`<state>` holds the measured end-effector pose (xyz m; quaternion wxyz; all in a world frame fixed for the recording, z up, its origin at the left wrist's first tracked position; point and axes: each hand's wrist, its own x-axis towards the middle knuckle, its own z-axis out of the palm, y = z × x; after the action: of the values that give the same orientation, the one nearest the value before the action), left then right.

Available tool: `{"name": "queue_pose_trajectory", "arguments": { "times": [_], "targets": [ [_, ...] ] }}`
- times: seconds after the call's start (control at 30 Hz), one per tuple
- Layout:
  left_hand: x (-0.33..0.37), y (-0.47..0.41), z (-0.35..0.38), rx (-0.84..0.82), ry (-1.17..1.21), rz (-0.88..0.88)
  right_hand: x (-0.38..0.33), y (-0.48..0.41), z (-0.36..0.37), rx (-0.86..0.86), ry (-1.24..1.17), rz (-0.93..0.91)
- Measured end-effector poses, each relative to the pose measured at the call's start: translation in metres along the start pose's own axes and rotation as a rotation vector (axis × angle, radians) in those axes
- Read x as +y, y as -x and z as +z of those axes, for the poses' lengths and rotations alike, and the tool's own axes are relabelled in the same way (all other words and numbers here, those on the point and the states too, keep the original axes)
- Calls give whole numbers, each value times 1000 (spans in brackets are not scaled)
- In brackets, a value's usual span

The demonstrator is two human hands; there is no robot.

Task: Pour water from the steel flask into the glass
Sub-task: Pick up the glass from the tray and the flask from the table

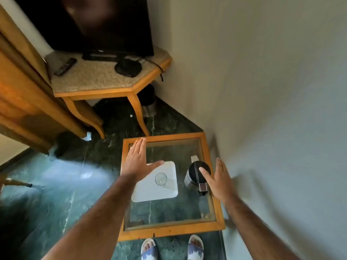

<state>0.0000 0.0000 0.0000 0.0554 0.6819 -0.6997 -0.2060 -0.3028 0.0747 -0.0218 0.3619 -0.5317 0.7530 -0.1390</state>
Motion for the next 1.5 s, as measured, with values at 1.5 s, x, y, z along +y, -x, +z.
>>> {"name": "queue_pose_trajectory", "arguments": {
  "times": [1.5],
  "targets": [
    [-50, -7, 134, 32, 501, -135, 44, -36, 61, 256, -1017, 69]
  ]
}}
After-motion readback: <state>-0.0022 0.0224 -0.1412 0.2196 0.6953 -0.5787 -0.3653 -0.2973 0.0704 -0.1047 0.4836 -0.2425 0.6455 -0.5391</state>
